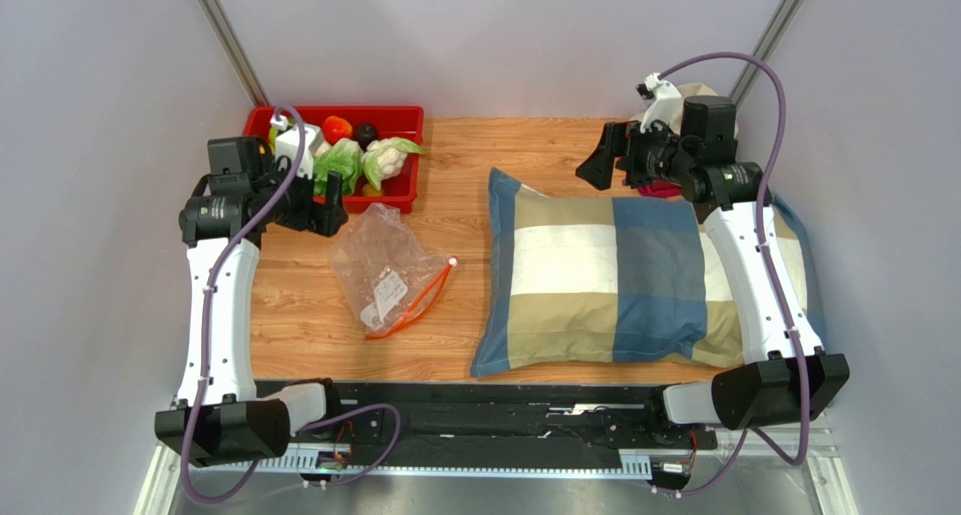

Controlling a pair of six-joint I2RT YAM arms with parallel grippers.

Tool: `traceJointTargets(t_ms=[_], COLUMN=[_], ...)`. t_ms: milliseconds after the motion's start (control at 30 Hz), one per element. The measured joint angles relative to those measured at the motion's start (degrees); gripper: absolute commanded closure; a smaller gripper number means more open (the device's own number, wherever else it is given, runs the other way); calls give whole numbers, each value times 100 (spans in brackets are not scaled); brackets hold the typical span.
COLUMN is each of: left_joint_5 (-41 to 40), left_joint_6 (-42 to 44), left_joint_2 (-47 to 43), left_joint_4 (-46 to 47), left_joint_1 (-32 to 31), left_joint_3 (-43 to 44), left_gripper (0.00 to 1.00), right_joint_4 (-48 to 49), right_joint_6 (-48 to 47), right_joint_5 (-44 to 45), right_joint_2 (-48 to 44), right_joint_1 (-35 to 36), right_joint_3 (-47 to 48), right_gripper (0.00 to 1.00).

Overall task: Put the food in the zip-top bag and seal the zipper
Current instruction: Pick up the zipper food storage bag at the center of the board.

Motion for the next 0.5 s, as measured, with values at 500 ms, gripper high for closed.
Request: traceJointTargets(t_ms=[500], left_joint_5=[-601], left_joint_6=[1036], left_joint_2=[-431], left_joint_4=[13], left_joint_1=[-2347], left_joint_3=[-1602], left_gripper=[17], right_joint_4=[140], right_joint_6=[-15], right_joint_5=[-361], right_joint_2=[181], right_joint_1=[0], right_joint_3=[-278], right_gripper=[0])
